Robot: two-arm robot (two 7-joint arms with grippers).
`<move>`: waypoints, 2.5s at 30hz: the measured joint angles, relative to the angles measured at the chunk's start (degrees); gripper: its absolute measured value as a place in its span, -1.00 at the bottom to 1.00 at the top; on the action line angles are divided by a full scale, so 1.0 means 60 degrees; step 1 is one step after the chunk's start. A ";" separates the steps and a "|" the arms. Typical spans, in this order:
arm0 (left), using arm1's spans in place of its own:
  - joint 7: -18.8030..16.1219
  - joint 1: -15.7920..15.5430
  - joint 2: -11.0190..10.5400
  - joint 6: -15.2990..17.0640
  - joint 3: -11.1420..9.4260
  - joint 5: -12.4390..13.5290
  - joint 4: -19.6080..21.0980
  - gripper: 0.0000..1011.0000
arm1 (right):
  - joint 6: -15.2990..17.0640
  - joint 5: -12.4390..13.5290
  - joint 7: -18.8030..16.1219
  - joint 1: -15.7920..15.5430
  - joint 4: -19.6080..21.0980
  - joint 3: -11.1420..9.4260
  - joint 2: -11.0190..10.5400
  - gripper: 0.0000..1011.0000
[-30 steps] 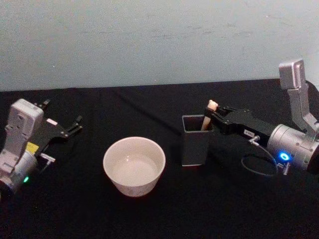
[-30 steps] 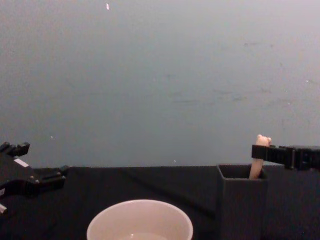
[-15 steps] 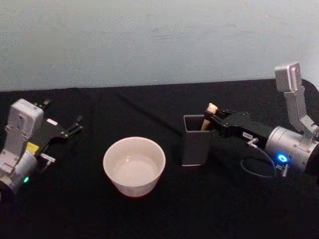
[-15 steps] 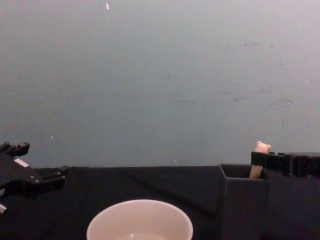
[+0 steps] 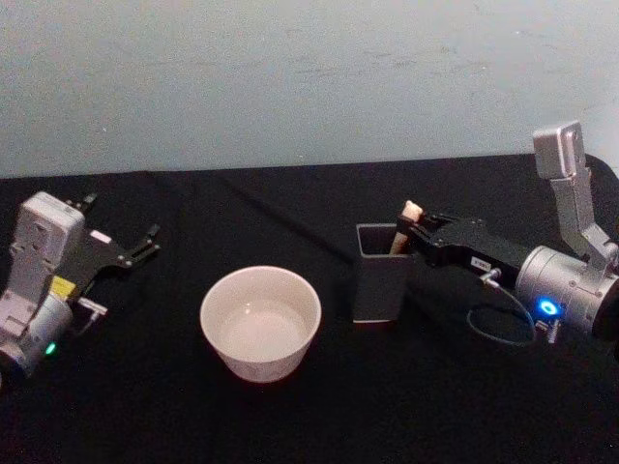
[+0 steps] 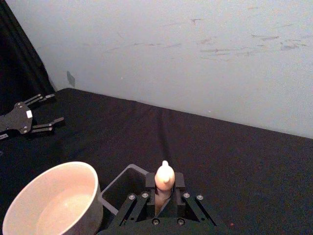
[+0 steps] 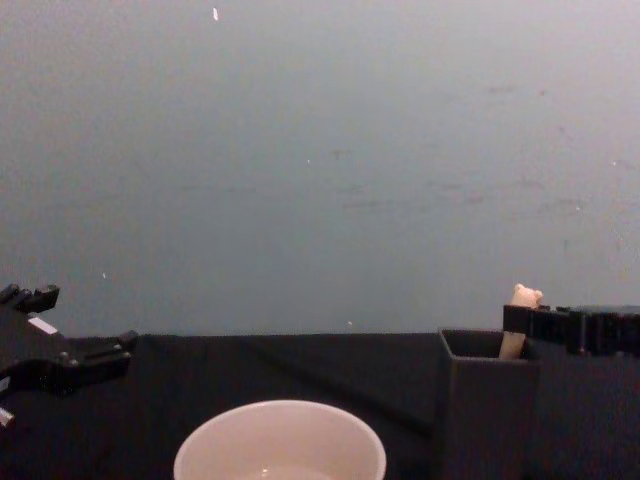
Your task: Pick up the stirring spoon with one hand, stir inside the cup, then place it back in its original position.
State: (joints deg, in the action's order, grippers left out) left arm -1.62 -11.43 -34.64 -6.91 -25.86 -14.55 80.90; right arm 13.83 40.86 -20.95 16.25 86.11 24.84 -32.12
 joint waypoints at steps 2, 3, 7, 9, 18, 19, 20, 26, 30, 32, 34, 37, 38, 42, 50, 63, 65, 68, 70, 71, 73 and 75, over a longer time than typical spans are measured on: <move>0.0000 0.0001 0.0000 0.0000 0.0000 0.0000 0.0000 0.98 | 0.0000 0.0001 0.0000 0.0000 0.0002 0.0002 -0.0002 -0.57; -0.0001 0.0001 0.0000 0.0000 0.0000 0.0000 0.0000 0.98 | 0.0000 0.0001 -0.0001 0.0000 0.0002 0.0003 -0.0002 -0.57; 0.0000 0.0001 0.0000 0.0000 0.0000 0.0000 0.0000 0.98 | 0.0004 0.0002 -0.0001 0.0000 0.0004 0.0007 -0.0006 -0.55; 0.0000 0.0001 0.0000 0.0000 0.0000 0.0000 0.0000 0.98 | 0.0006 0.0000 -0.0001 -0.0001 0.0005 0.0010 -0.0008 -0.49; 0.0000 0.0001 0.0000 0.0000 0.0000 0.0000 0.0000 0.98 | 0.0006 0.0000 -0.0001 0.0000 0.0005 0.0010 -0.0010 0.10; 0.0000 0.0001 0.0000 0.0000 0.0000 0.0000 0.0000 0.98 | 0.0005 0.0000 -0.0001 0.0001 0.0005 0.0010 -0.0010 0.14; 0.0000 0.0000 0.0000 0.0000 0.0000 0.0000 0.0000 0.98 | 0.0005 0.0000 -0.0001 0.0000 0.0005 0.0009 -0.0010 0.22; 0.0000 0.0001 0.0000 0.0000 0.0000 0.0000 0.0000 0.98 | 0.0001 0.0001 -0.0001 0.0000 0.0005 0.0008 -0.0009 0.56; 0.0000 0.0001 0.0000 0.0000 0.0000 0.0000 0.0000 0.98 | -0.0002 0.0005 -0.0001 0.0001 0.0005 0.0008 -0.0009 0.81; 0.0000 0.0000 0.0000 0.0000 0.0000 0.0000 0.0000 0.98 | -0.0003 0.0006 -0.0001 0.0001 0.0005 0.0008 -0.0010 0.87; 0.0000 0.0000 0.0000 -0.0001 0.0001 0.0000 0.0000 0.98 | -0.0003 0.0009 -0.0001 0.0001 0.0005 0.0008 -0.0009 0.98; 0.0000 0.0000 0.0000 0.0000 0.0000 0.0000 0.0000 0.98 | -0.0004 0.0011 -0.0001 0.0001 0.0005 0.0008 -0.0009 0.98; 0.0000 0.0000 0.0000 0.0000 0.0000 0.0000 0.0000 0.98 | -0.0004 0.0013 -0.0002 0.0001 0.0005 0.0008 -0.0009 0.98; 0.0000 0.0001 0.0000 0.0000 0.0000 0.0000 0.0000 0.98 | -0.0007 0.0009 -0.0001 0.0001 0.0007 0.0005 -0.0006 0.98; 0.0000 0.0000 0.0000 0.0000 0.0000 0.0000 0.0000 0.98 | -0.0017 -0.0024 0.0082 -0.0006 0.0146 -0.0228 0.0087 0.98; 0.0000 0.0001 0.0000 0.0000 0.0000 0.0000 0.0000 0.98 | -0.0998 -0.0458 0.2162 -0.0294 0.0612 -0.1211 0.0921 0.98; 0.0000 0.0000 0.0000 0.0000 0.0000 0.0000 0.0000 0.98 | -0.1287 -0.1173 0.2734 -0.0295 0.0405 -0.1091 0.1057 0.98; 0.0000 0.0000 0.0000 0.0000 0.0000 0.0000 0.0000 0.98 | -0.1402 -0.1866 0.3253 -0.0340 0.0067 -0.0902 0.1172 0.98; 0.0000 0.0000 0.0000 0.0000 0.0000 0.0001 0.0000 0.98 | -0.1429 -0.2277 0.3510 -0.0415 -0.0196 -0.0760 0.1226 0.98; 0.0000 0.0001 0.0000 0.0000 0.0000 0.0000 0.0000 0.98 | -0.1453 -0.2414 0.3576 -0.0450 -0.0294 -0.0705 0.1236 0.98; 0.0000 0.0000 0.0000 0.0000 0.0000 0.0000 0.0000 0.98 | -0.1488 -0.2653 0.3686 -0.0532 -0.0430 -0.0615 0.1248 0.98; 0.0000 0.0001 0.0000 0.0000 0.0000 0.0000 0.0000 0.98 | -0.1489 -0.2909 0.3794 -0.0660 -0.0631 -0.0532 0.1256 0.98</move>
State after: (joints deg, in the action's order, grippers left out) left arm -1.62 -11.43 -34.65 -6.91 -25.86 -14.55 80.90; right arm 4.90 23.41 1.82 12.30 82.33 21.65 -24.58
